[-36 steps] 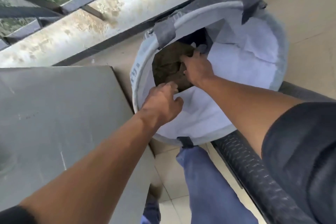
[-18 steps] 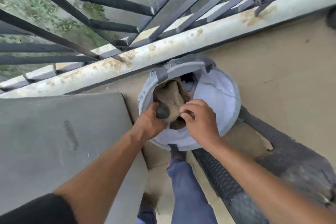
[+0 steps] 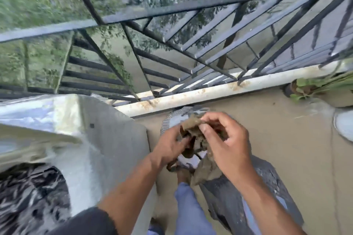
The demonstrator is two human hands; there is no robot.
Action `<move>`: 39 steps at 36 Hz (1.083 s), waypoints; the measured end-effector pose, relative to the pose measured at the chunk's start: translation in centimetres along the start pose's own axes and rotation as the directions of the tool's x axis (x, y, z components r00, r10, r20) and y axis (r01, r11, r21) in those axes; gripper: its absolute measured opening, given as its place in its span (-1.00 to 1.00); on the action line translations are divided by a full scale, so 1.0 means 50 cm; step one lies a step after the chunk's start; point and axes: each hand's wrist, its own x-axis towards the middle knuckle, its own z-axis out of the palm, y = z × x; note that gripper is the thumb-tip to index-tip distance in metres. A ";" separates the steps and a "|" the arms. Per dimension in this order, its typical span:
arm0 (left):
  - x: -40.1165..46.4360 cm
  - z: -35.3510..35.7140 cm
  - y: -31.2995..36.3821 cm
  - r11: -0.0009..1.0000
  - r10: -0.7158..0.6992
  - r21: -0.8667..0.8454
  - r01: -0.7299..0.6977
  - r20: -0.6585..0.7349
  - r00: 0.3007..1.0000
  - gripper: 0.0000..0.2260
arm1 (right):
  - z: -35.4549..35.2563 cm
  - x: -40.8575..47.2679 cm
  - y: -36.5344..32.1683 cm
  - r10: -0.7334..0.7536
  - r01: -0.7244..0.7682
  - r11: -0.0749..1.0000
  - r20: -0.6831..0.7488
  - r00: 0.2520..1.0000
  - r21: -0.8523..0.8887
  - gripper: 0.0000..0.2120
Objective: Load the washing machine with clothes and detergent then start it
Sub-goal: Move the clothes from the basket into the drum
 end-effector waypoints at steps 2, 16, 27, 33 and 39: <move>-0.052 -0.035 0.048 0.999 0.008 -0.043 -0.010 -0.042 0.999 -0.64 | -0.025 -0.019 -0.056 -0.031 0.031 0.999 -0.033 0.999 -0.012 -0.90; -0.368 -0.244 0.175 0.870 0.230 -0.408 -0.278 -0.162 0.959 -0.71 | -0.048 -0.226 -0.100 0.107 -0.082 0.983 0.143 0.984 -0.167 0.31; -0.597 -0.383 0.089 0.453 0.204 -0.829 -0.327 -0.261 0.944 -0.69 | 0.074 -0.321 -0.213 0.182 -0.254 0.895 0.221 0.958 0.366 -0.49; -0.700 -0.446 -0.057 0.524 0.184 -0.710 -0.471 -0.446 0.876 -0.73 | 0.148 -0.331 -0.346 0.056 -0.298 0.758 0.398 0.916 0.580 -0.42; -0.833 -0.478 -0.216 0.610 -0.013 -0.616 -0.499 -0.638 0.770 -0.71 | 0.280 -0.352 -0.422 -0.013 -0.297 0.782 0.490 0.872 0.549 -0.46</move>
